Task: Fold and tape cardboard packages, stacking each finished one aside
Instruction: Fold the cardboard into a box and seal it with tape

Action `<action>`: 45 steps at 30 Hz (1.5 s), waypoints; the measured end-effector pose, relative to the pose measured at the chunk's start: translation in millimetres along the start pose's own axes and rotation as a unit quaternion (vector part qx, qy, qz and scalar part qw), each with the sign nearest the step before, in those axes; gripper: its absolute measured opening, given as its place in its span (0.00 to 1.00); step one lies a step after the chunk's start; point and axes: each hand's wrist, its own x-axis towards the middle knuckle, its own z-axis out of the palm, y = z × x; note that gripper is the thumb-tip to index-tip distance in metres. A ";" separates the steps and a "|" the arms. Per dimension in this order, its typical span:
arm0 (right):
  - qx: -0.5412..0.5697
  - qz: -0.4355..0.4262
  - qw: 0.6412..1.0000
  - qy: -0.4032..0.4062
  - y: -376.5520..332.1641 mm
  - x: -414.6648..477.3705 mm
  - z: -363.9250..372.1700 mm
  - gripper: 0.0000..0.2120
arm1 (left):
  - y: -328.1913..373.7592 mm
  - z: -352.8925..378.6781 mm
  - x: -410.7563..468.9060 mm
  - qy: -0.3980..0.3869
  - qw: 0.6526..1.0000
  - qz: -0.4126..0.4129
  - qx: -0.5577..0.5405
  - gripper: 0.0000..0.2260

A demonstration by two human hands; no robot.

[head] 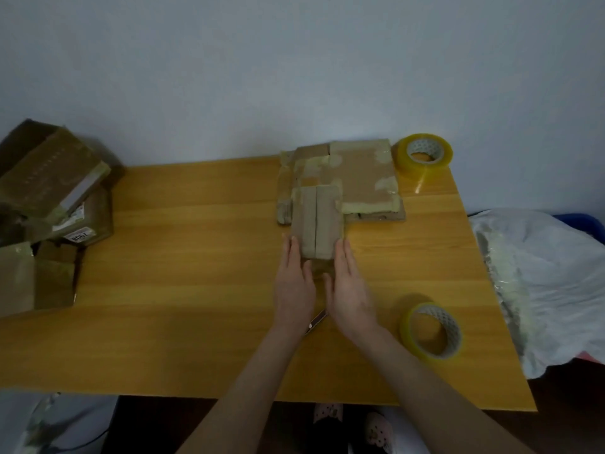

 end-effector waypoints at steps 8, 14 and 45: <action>-0.031 -0.005 0.999 0.036 18.1 26.0 -6.0 0.36 | -25.5 4.1 23.1 -0.050 0.999 0.001 0.001 0.37; -0.076 -0.068 0.990 0.098 30.5 35.6 -4.4 0.38 | -40.8 3.0 38.7 -0.049 0.997 0.054 0.040 0.34; 0.017 0.057 0.993 0.099 18.6 27.6 -10.3 0.17 | -31.7 -7.0 29.6 0.013 0.996 -0.051 -0.071 0.23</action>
